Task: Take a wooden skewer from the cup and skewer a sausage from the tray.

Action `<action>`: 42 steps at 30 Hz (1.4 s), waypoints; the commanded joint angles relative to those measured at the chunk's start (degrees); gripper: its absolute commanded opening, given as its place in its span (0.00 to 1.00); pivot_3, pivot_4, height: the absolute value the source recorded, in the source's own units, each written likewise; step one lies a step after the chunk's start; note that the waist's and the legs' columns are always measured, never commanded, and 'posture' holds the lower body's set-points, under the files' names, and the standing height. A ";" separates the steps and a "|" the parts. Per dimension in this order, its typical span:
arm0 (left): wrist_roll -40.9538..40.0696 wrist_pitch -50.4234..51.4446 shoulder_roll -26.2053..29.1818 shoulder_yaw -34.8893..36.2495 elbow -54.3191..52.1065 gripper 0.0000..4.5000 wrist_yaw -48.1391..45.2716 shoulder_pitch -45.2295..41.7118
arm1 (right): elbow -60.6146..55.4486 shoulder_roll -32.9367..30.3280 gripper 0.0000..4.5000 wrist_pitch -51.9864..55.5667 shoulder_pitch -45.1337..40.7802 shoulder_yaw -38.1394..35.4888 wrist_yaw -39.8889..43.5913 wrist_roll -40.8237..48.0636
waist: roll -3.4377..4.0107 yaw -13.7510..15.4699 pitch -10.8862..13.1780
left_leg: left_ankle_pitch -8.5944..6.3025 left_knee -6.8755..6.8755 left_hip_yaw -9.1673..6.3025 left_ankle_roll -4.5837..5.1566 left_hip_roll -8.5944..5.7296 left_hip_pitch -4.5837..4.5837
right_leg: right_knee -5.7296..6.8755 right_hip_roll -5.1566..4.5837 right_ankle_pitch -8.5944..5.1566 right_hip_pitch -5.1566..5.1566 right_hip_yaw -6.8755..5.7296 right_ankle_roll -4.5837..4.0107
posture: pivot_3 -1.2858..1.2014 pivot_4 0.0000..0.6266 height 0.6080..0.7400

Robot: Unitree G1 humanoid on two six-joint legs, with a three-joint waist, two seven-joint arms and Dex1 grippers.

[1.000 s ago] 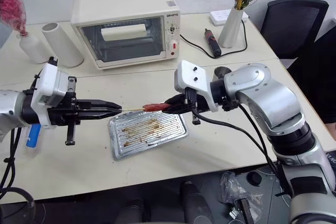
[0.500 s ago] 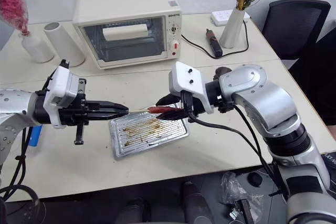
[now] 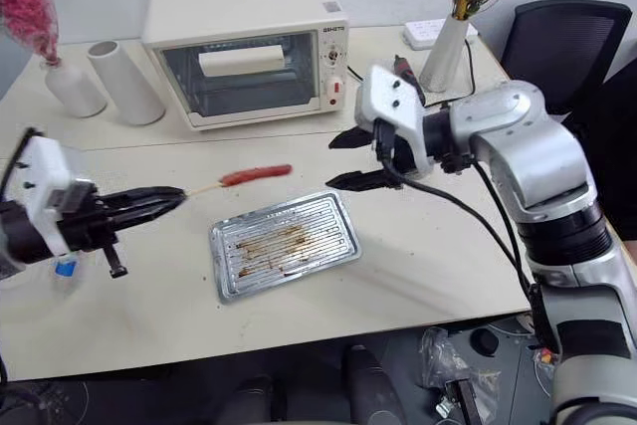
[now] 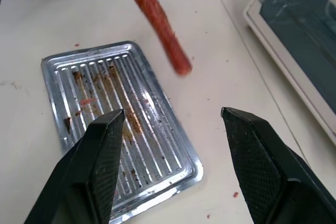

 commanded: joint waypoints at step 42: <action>-2.69 -11.84 -14.81 58.33 25.27 0.54 -19.71 49.39 | 8.33 -2.26 1.00 0.36 -5.31 -6.17 9.73 7.92 | -0.05 -1.68 -0.01 | -0.19 -0.07 0.73 0.10 0.15 0.09 | -0.47 -0.01 -0.05 0.02 -0.16 -0.41 | 0.52 0.24 1.00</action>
